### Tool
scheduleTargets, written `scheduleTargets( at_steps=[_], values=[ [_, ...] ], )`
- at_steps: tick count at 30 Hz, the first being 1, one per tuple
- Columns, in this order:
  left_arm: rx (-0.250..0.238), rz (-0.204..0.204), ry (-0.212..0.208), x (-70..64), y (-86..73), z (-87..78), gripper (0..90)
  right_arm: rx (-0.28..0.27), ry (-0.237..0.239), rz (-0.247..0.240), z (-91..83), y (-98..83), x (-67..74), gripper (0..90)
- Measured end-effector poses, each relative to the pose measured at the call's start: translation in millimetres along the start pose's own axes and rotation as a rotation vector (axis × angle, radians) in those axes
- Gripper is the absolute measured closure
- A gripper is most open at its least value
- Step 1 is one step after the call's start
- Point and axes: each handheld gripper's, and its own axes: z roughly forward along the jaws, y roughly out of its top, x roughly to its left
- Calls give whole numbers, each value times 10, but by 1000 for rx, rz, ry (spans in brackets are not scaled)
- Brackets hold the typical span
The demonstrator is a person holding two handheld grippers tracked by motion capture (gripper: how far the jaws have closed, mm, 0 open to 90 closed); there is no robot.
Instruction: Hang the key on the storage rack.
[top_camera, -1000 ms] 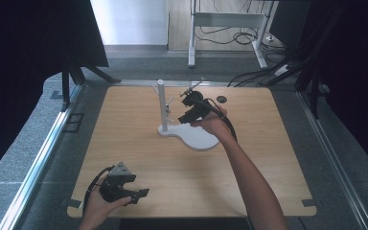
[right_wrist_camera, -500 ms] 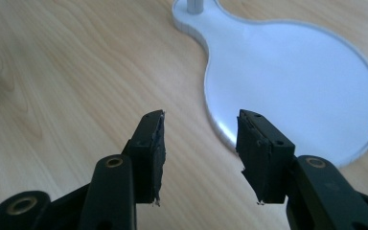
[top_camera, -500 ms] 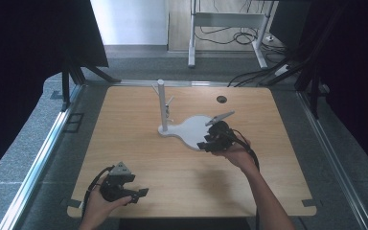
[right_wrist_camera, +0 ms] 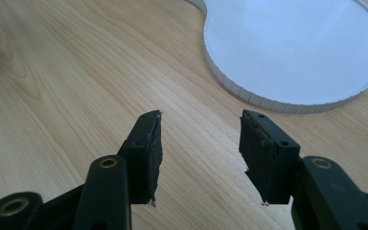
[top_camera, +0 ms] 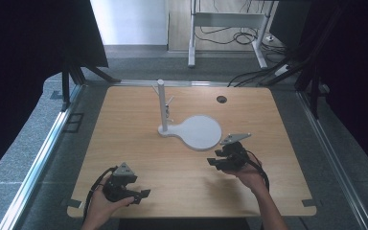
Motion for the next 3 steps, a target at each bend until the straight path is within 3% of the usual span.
scheduleTargets(
  at_steps=[3],
  values=[
    [0, 0, 1, 0, 0, 2, 236, -21, -20, 9, -24, -73, 9, 476]
  ],
)
